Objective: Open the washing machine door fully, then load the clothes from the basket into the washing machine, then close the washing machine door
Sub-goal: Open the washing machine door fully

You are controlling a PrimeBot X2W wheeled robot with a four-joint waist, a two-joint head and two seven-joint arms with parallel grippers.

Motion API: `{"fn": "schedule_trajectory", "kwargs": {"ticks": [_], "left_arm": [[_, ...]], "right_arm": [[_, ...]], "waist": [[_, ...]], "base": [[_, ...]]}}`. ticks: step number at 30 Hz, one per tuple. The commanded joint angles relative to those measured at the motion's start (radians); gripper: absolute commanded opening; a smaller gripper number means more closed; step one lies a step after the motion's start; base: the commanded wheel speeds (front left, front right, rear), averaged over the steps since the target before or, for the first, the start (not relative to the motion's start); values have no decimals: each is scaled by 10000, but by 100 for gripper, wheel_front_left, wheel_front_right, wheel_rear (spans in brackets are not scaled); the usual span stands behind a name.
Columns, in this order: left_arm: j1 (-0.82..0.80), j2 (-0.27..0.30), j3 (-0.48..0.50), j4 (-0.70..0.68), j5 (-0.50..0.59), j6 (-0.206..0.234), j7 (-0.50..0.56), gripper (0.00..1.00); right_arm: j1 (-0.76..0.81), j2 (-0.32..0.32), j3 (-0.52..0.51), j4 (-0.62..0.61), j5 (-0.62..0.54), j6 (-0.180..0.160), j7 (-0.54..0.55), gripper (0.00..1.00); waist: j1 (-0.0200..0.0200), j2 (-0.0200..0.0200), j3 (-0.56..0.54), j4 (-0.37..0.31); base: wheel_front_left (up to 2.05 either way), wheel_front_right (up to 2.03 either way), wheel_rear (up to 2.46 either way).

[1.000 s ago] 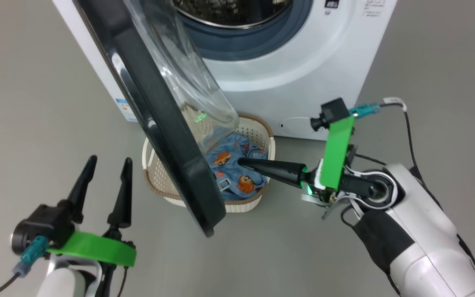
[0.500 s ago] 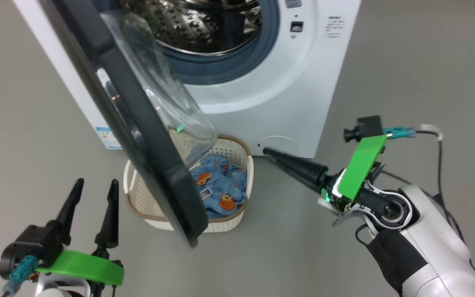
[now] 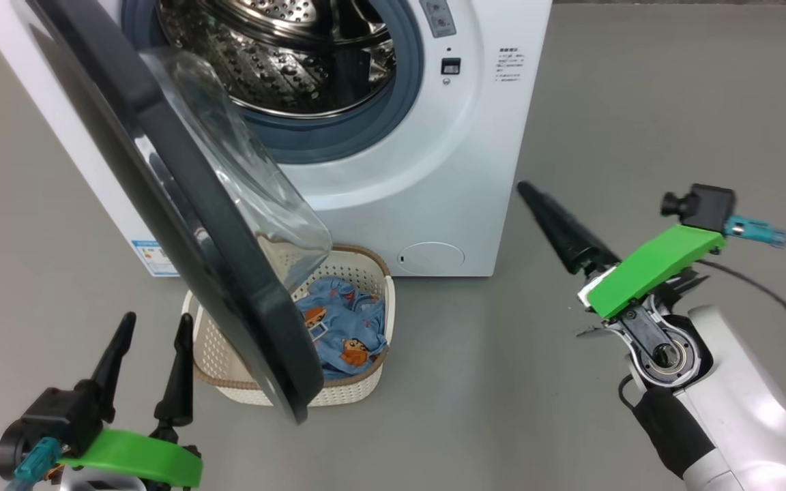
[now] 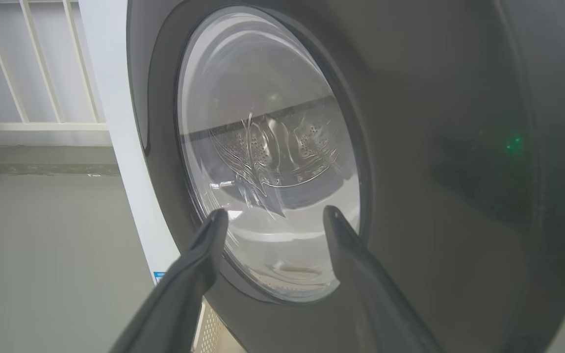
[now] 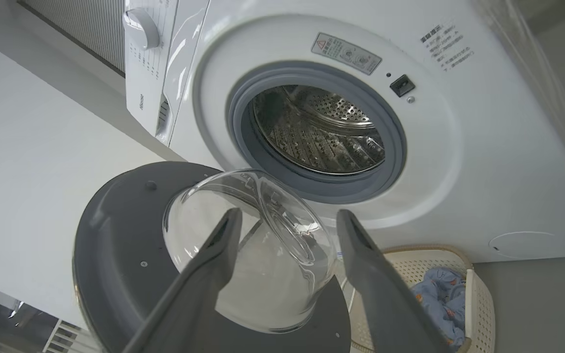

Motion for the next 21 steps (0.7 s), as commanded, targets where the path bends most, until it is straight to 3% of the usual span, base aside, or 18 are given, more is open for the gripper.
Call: {"fn": "schedule_trajectory", "kwargs": {"ticks": [1, 12, 17, 21], "left_arm": [[-150, 252, 396, -269, 47, -15, -65, 100], [-116, 259, 382, -300, 173, -15, -65, 100], [-124, 220, 410, -311, 208, -15, -65, 100], [-46, 193, 458, -343, 229, -15, -65, 100]], "right_arm": [[-65, 36, 113, -248, -196, 31, -180, 100], [-83, -184, -151, 218, -3143, 31, -3573, 100], [383, -168, -606, 322, -4742, 31, -4063, 100], [984, 183, -1578, 5, -5805, 31, -4105, 100]], "waist": [[0, -1, -23, -33], [0, -1, -69, -167], [0, -1, -82, -176], [0, -1, -96, -229]], "base": [[0, 0, 0], [0, 0, 0], [0, 0, 0], [0, 0, 0]]}}
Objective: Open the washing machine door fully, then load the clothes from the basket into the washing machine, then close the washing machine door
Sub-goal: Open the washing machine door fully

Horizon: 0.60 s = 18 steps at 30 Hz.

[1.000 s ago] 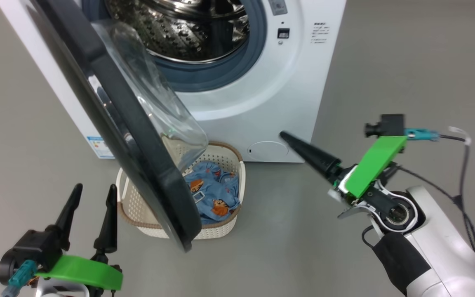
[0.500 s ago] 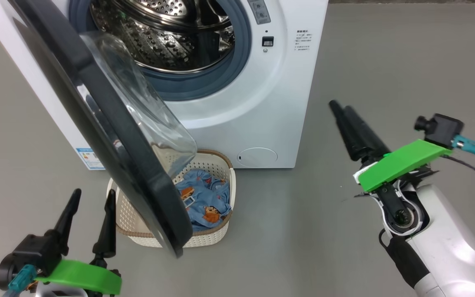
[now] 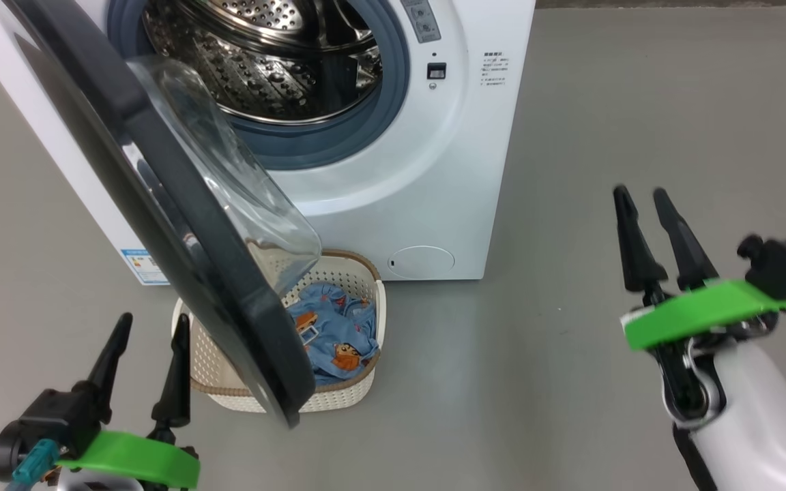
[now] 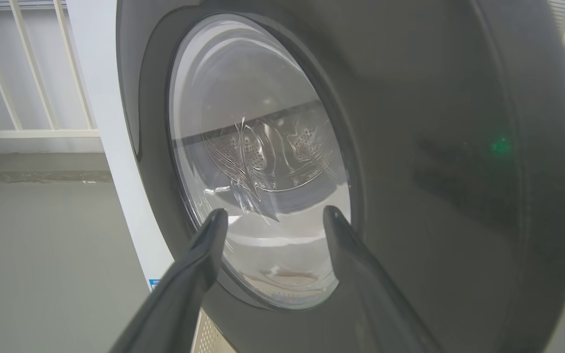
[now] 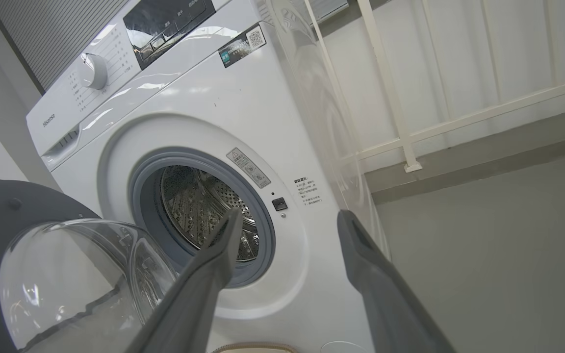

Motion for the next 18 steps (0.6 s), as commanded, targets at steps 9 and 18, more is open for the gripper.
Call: {"fn": "schedule_trajectory", "kwargs": {"ticks": [9, 18], "left_arm": [[130, 34, 577, -477, 173, -15, -65, 100], [493, -207, 827, -815, 277, -15, -65, 100]], "right_arm": [[1879, 441, -833, -2212, -2948, 31, -118, 100], [3222, 666, -1015, -3628, -4682, 31, -119, 100]], "waist": [[0, 0, 54, -148], [0, 0, 154, -302]], "base": [[0, 0, 0], [0, 0, 0]]}}
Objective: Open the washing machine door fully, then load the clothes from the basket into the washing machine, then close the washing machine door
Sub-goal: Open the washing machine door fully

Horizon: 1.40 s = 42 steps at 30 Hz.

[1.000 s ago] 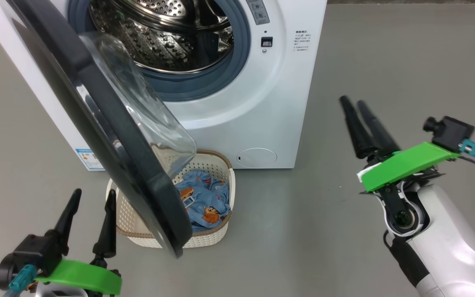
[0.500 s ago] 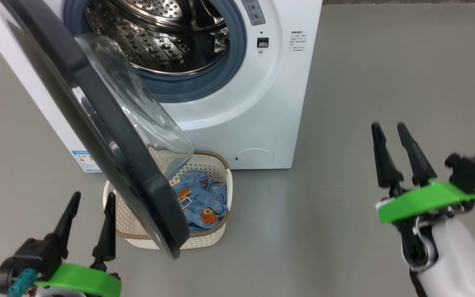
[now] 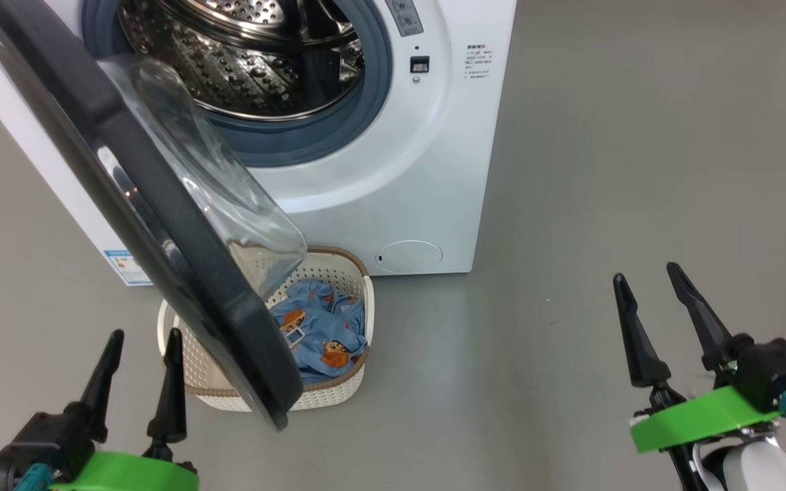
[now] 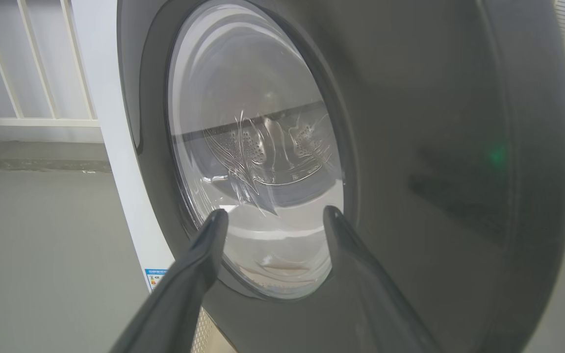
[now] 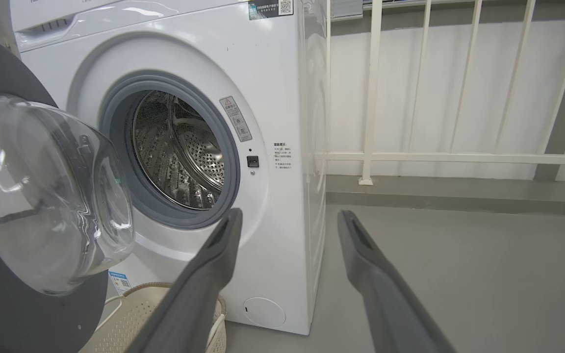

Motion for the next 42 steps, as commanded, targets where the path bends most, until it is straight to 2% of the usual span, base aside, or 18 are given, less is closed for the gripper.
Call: {"fn": "schedule_trajectory", "kwargs": {"ticks": [1, 19, 42], "left_arm": [[-73, 103, 389, -397, 146, -15, -65, 100], [177, -182, 491, -506, 265, -15, -65, 100], [311, -275, 413, -349, 369, -15, -65, 100]], "right_arm": [[113, 69, 79, -481, -367, 29, -117, 100], [1462, 617, -840, -923, -1746, 29, -118, 100], [1571, 640, -882, -426, -1688, 29, -118, 100]], "waist": [[0, 0, 31, -14], [0, 0, -6, 134], [0, 0, -341, 174]], "base": [[0, 0, 0], [0, 0, 0], [0, 0, 0]]}}
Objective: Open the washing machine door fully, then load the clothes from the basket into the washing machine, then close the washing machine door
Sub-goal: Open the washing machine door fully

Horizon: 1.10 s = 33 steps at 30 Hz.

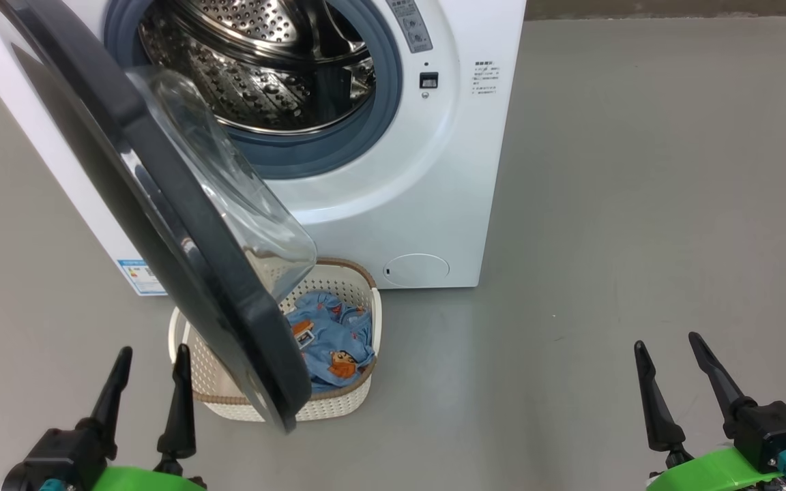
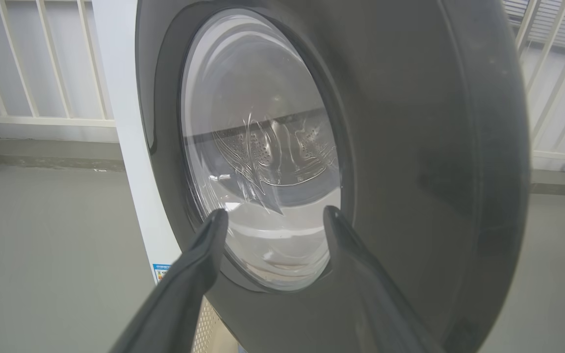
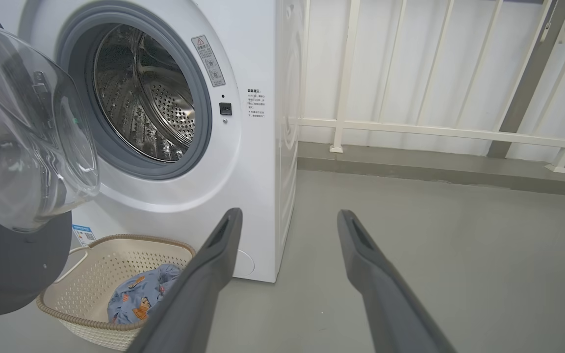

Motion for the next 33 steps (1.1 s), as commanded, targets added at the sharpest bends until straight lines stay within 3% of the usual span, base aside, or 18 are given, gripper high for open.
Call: {"fn": "schedule_trajectory", "kwargs": {"ticks": [1, 16, 17, 18, 26, 33], "left_arm": [[-75, 109, 300, -180, 102, -15, -65, 100], [-36, 136, 203, -106, 69, -15, -65, 100], [-37, 143, 185, -84, 60, -15, -65, 44], [-39, 147, 161, -55, 40, -15, -65, 0], [-188, 171, 266, -244, -87, -15, -65, 0], [-746, 231, 834, -1681, -52, -15, -65, 0]], "right_arm": [[-37, -40, 272, -200, 40, 27, -120, 100], [-16, -40, 381, 6, 198, 27, -120, 100], [-23, -40, 388, 19, 205, 27, -120, 100], [-28, -40, 395, 31, 207, 27, -120, 100], [-49, -40, 366, 54, 259, 27, -120, 100], [-64, -40, 372, 64, 330, 27, -120, 100]], "waist": [[1, 0, -5, 8], [1, 0, -46, 13], [1, 0, -42, 10], [1, 0, -40, 6], [1, 0, -10, 25], [1, 0, -6, 85]], "base": [[0, 0, 0], [0, 0, 0], [0, 0, 0], [0, 0, 0], [0, 0, 0], [0, 0, 0]]}}
